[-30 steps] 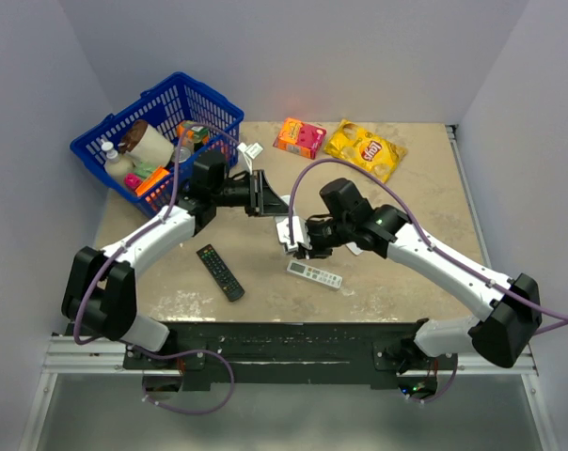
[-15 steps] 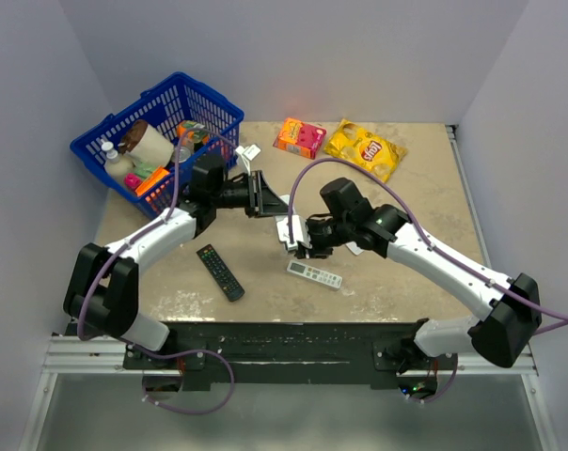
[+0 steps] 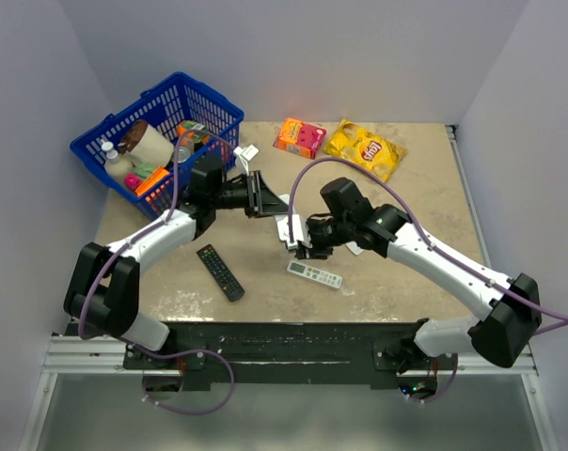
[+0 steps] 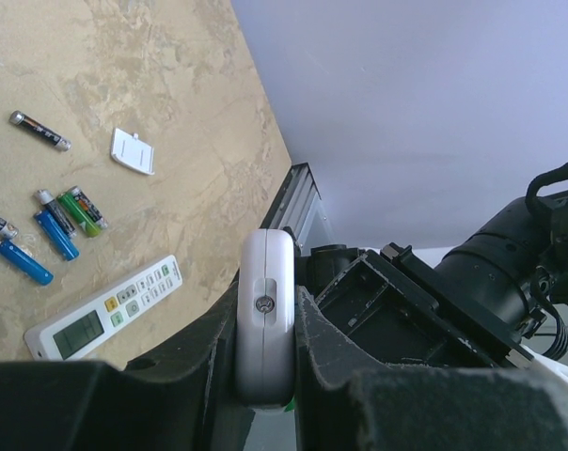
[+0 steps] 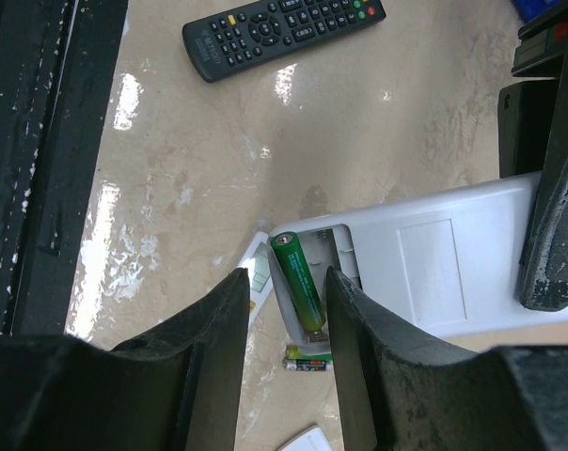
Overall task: Load the batteries into the remote control
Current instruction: Load the battery into the remote control.
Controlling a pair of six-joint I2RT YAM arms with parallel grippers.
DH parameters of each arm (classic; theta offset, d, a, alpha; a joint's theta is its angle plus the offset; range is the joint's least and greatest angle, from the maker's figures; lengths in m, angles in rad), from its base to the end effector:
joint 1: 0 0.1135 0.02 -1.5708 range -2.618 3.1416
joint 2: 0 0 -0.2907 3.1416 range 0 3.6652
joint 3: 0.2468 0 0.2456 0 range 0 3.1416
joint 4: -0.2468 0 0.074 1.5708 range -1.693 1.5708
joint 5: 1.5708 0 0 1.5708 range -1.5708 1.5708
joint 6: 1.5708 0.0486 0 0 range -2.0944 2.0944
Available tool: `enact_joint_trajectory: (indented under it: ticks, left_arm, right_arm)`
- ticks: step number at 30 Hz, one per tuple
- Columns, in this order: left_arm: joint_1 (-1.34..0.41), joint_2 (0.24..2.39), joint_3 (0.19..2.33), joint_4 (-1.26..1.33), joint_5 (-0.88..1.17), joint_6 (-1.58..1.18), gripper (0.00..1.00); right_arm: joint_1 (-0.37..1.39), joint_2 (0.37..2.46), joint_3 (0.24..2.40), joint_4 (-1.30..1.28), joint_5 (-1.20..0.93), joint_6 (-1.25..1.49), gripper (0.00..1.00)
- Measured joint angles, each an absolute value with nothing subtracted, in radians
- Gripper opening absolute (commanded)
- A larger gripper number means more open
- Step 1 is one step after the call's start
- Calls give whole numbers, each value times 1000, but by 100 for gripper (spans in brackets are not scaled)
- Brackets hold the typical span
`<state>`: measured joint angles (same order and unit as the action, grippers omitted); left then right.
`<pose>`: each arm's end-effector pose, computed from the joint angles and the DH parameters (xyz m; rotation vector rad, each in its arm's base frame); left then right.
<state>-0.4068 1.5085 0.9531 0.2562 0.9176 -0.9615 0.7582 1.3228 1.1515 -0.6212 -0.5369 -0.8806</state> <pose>0.2922 -0.1679 0.2985 0.1560 2.1554 -1.7242 0.1824 0.2070 0.3314 -1.8399 1.3673 0.5683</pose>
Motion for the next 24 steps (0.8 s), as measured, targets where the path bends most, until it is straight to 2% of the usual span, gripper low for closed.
enact_joint_trajectory:
  ticks: [24]
  left_arm:
    - [-406,1532,942,312,924,-1011,0]
  right_arm:
    - [749,1314,1151,-623,-533,-879,44]
